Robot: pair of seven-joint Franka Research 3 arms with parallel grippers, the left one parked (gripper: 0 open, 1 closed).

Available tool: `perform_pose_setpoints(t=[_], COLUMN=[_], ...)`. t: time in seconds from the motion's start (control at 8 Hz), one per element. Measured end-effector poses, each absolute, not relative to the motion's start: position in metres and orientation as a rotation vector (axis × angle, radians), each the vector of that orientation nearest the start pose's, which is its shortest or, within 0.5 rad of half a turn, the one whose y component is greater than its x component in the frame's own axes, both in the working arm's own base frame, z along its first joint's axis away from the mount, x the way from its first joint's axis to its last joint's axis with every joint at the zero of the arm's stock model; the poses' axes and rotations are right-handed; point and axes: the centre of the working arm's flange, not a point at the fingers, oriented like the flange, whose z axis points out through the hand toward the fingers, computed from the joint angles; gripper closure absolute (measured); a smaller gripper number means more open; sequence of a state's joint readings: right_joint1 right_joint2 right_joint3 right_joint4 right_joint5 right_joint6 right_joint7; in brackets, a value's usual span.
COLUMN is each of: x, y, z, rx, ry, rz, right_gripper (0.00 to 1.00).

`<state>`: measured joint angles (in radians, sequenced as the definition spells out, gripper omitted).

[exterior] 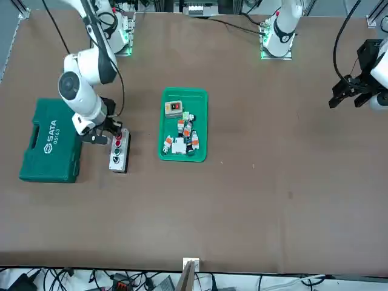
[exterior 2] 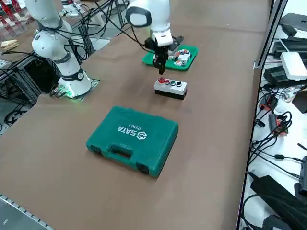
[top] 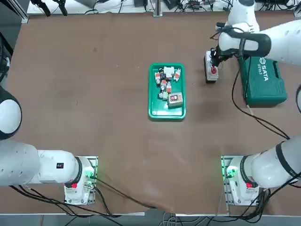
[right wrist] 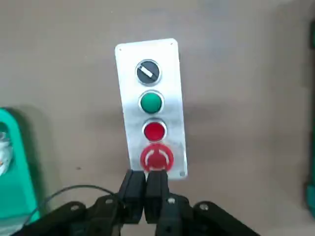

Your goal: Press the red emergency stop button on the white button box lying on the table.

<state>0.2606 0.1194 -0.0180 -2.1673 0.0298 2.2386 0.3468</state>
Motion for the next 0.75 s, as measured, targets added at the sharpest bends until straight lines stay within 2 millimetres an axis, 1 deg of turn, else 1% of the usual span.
perform_pose_setpoints(t=[0.12,0.25,0.38,0.5,0.62,0.75], x=[0.532,0.538,0.544,0.551,0.557,0.561], y=[0.131,0.128,0.122,0.11,0.095,0.081], z=[0.365,0.399,0.432,0.461,0.486,0.507], rx=[-3.13,-3.131,-3.131,-3.129,-3.126,-3.121], ry=[0.199,0.211,0.231,0.264,0.298,0.327], rz=[0.107,0.127,0.15,0.168,0.172,0.166], right_gripper=[0.89,0.81,0.78,0.7,0.54,0.37])
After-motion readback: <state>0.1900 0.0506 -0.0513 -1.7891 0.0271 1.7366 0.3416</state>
